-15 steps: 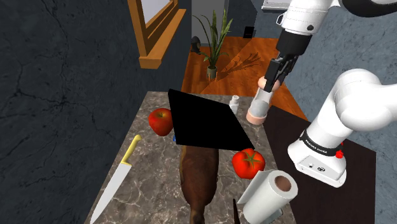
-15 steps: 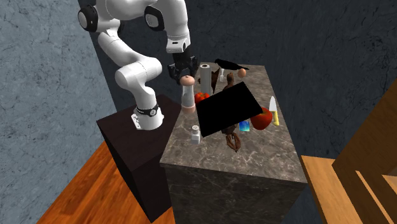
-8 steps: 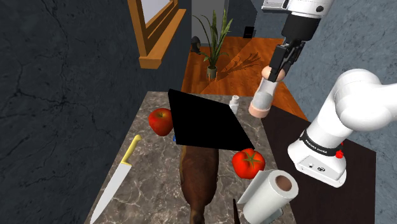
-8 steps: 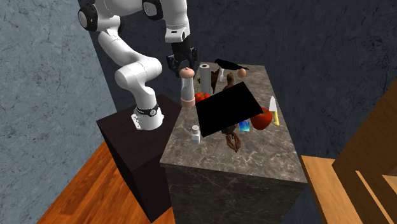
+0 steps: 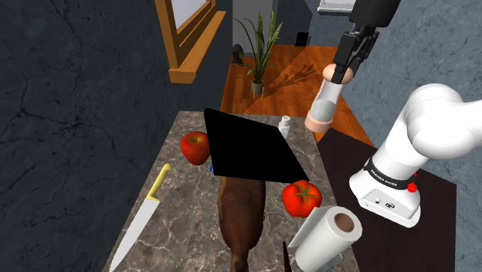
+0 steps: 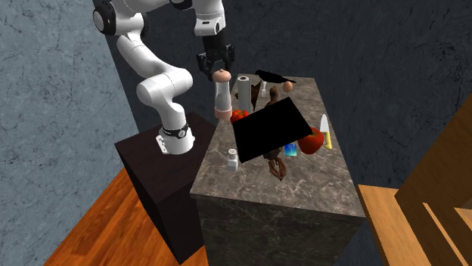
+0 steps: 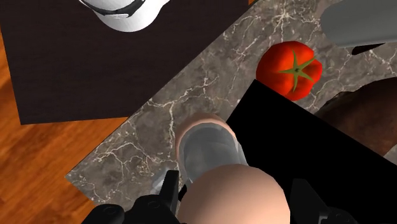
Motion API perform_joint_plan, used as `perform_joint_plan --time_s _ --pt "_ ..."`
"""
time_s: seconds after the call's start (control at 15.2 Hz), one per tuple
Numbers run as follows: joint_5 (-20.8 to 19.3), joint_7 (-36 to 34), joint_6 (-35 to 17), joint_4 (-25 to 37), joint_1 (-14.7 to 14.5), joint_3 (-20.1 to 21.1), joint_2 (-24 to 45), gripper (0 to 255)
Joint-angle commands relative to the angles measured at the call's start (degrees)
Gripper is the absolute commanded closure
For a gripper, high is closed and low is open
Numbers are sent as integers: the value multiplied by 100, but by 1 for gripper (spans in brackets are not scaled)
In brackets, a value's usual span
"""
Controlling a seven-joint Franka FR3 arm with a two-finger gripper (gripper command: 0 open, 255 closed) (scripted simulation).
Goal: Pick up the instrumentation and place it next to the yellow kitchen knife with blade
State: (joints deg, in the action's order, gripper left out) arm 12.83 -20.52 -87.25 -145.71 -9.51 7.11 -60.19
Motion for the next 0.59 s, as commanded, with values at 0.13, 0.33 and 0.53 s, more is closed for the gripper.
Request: perform_joint_plan --time_s 0.13,0.33,0.53 --pt "-29 -39 246 368 10 -30 120 255" --pt "-52 -65 426 651 18 -54 222 255" --pt "-71 -91 604 940 24 -76 331 255"
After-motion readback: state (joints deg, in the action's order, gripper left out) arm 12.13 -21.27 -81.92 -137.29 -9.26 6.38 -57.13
